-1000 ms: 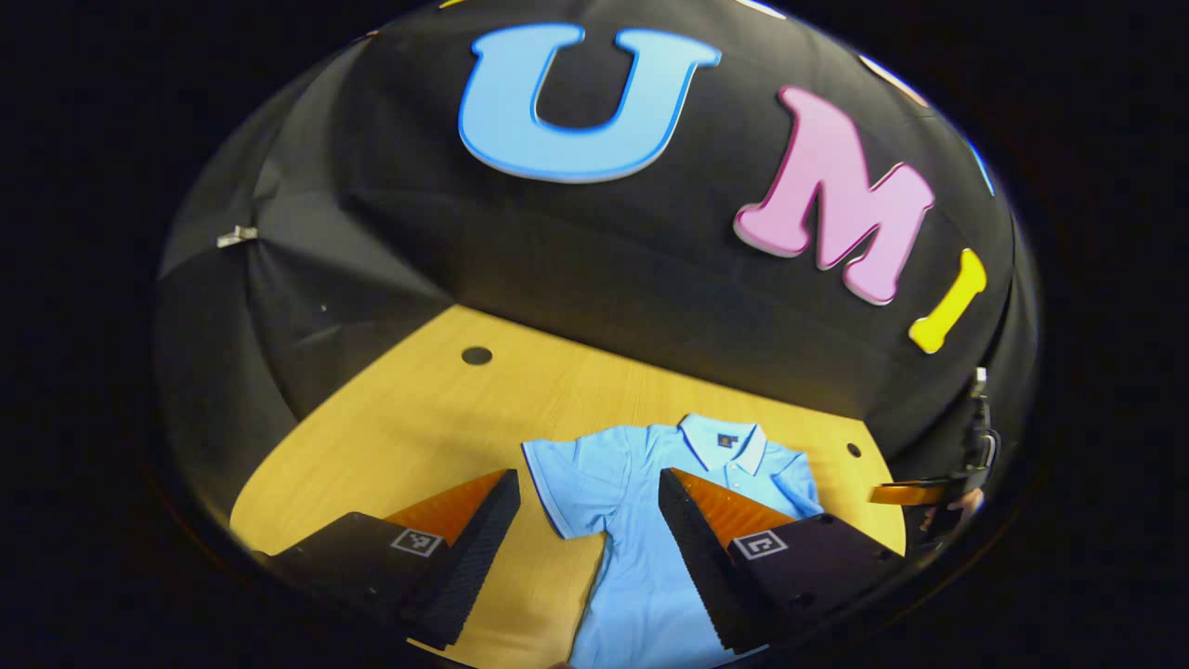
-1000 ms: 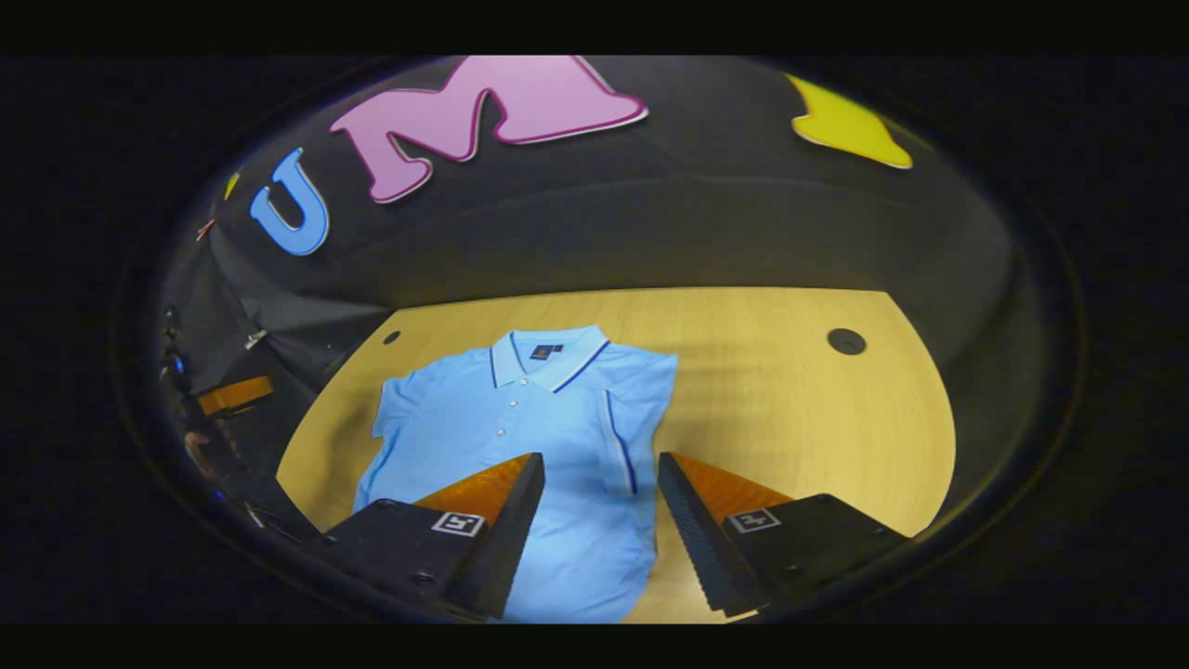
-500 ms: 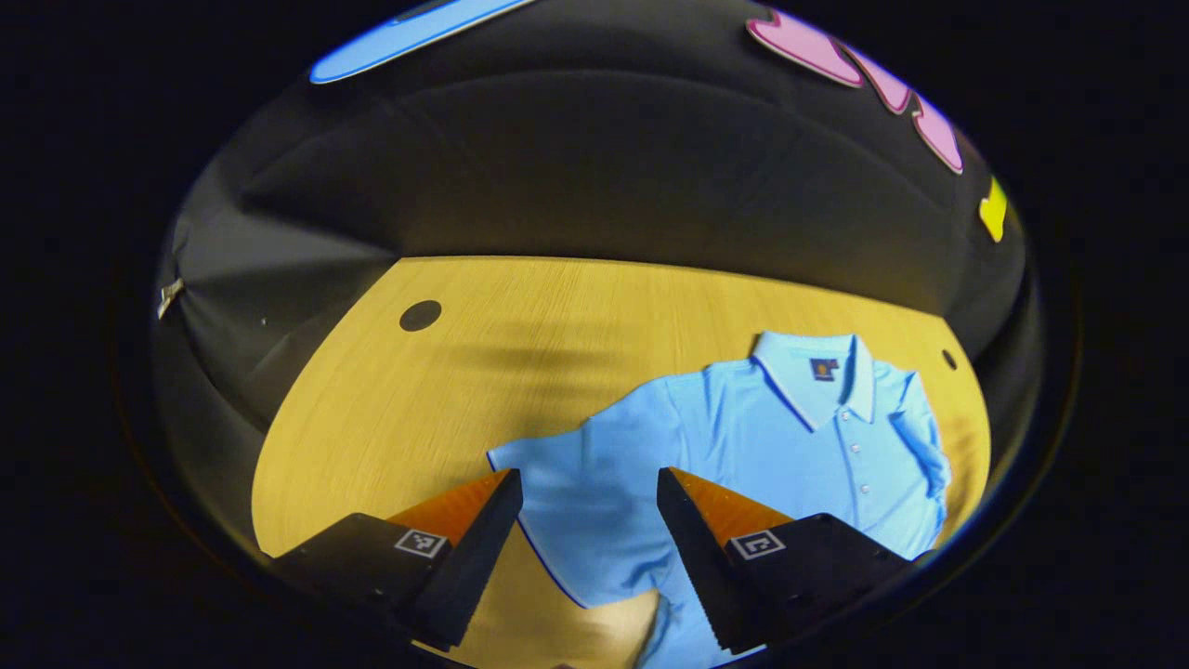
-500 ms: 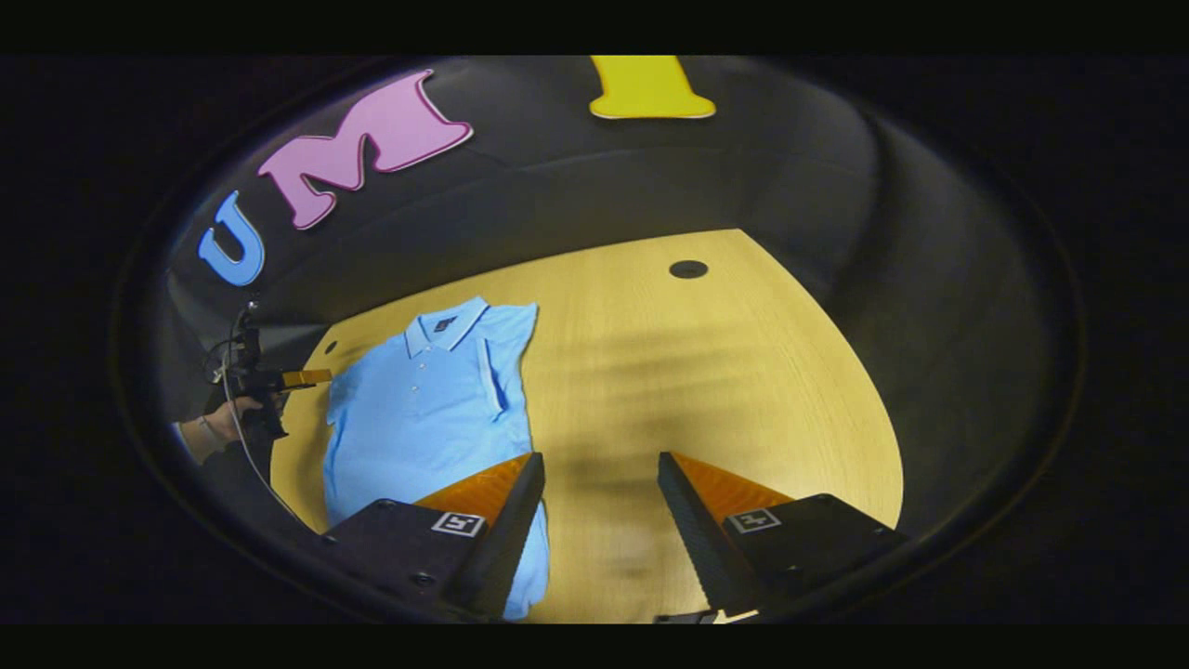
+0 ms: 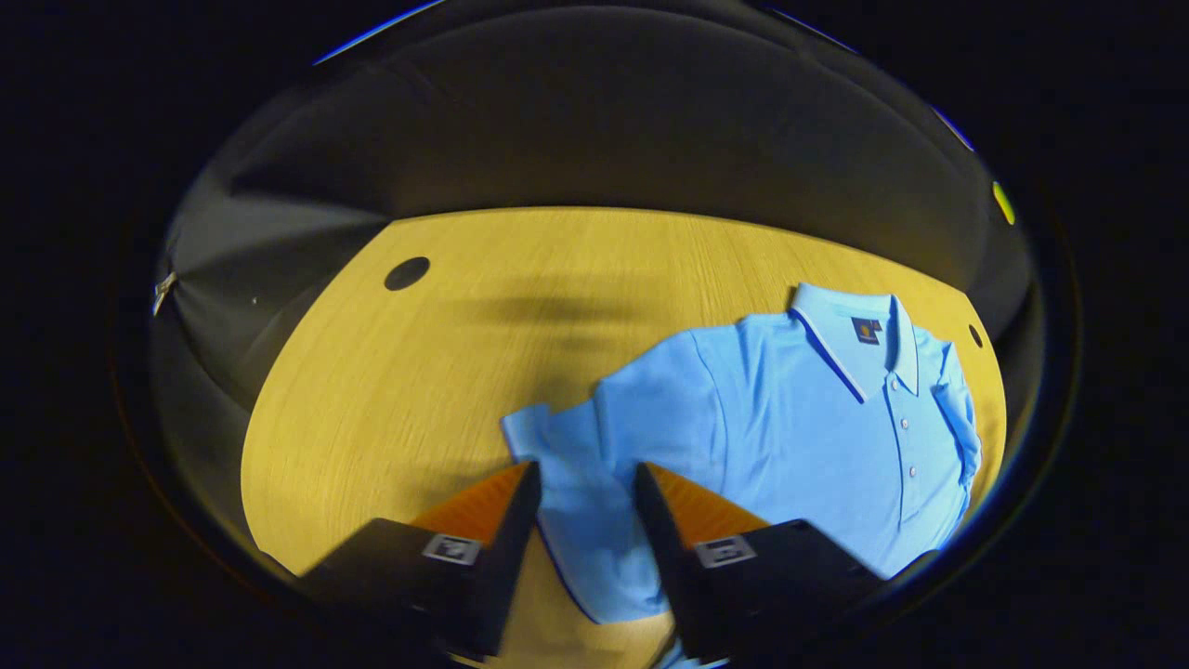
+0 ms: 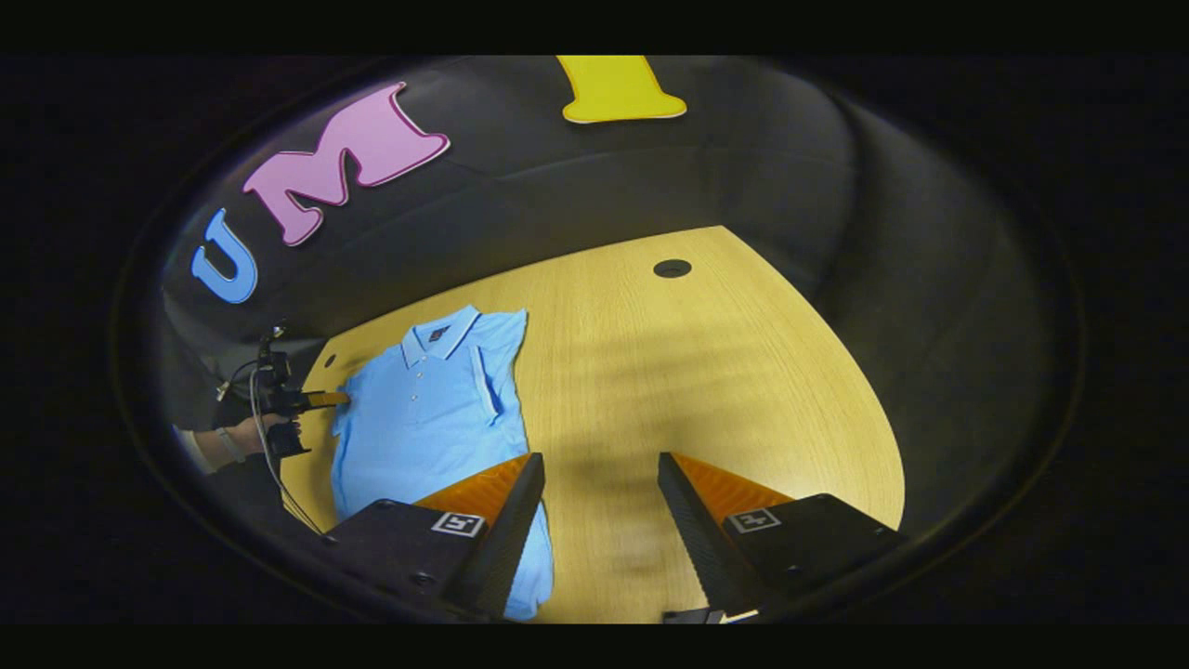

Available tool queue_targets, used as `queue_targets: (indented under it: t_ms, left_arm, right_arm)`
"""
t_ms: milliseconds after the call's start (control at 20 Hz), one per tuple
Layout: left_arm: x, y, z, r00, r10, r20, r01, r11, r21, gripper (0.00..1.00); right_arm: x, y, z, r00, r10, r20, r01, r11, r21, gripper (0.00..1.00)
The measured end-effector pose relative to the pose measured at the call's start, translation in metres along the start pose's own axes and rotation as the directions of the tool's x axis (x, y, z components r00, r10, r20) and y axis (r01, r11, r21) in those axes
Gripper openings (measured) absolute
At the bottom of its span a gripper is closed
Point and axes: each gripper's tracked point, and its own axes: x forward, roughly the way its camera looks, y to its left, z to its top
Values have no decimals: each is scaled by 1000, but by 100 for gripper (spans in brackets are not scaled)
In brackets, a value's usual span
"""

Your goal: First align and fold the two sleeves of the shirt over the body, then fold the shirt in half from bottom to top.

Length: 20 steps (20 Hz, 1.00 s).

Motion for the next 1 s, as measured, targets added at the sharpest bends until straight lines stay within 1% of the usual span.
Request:
queue_targets:
  t_ms: [100, 150, 200, 250, 350, 450, 500, 550, 650, 750, 800, 850, 1000]
  left_arm:
    - [-6, -11, 2, 1000, 16, -4, -16, 1000, 14, 24]
    - [-7, -11, 4, 1000, 7, -3, -7, 1000, 18, 23]
    - [-10, -15, 5, 1000, -10, -5, 10, 1000, 12, 12]
    - [-13, -24, 6, 999, -40, 1, 40, 999, -1, 7]
    - [-27, -42, 18, 993, -104, 50, 105, 994, -15, 6]
    - [-43, -59, 30, 984, -155, 90, 154, 988, 20, 6]
    - [-49, -67, 31, 981, -172, 90, 168, 984, 54, 11]
    - [-53, -73, 30, 980, -181, 80, 173, 981, 91, 6]
    - [-54, -91, 25, 975, -216, 46, 208, 968, 142, 6]
    - [-49, -109, 10, 967, -255, -1, 251, 953, 167, 7]
    - [-47, -117, 3, 962, -271, -28, 272, 948, 166, 13]
    - [-45, -124, -2, 957, -288, -43, 291, 942, 166, 10]
    - [-47, -128, -14, 947, -312, -74, 320, 937, 140, 23]
  right_arm:
    - [2, -4, -1, 1000, 6, -4, -6, 1000, -11, 79]
    - [0, -1, -1, 1000, 11, -4, -11, 1000, -17, 79]
    - [-1, 1, -2, 1000, 17, -5, -17, 1000, -21, 79]
    - [0, 3, -2, 1000, 19, -6, -19, 1000, -25, 79]
    - [1, 2, -2, 1000, 16, -3, -16, 1000, -26, 79]
    - [0, 3, -1, 1000, 19, 3, -19, 1000, -20, 79]
    - [0, 4, 0, 1000, 21, 6, -21, 1000, -19, 79]
    - [-1, 6, 0, 1000, 24, 9, -24, 1000, -18, 79]
    - [0, 11, -1, 999, 30, 10, -30, 999, -25, 79]
    - [2, 16, -5, 999, 33, 3, -33, 999, -43, 79]
    - [2, 18, -7, 999, 34, -1, -34, 998, -52, 79]
    - [1, 20, -8, 999, 37, -3, -37, 998, -59, 79]
    - [0, 27, -12, 999, 39, -4, -39, 997, -71, 79]
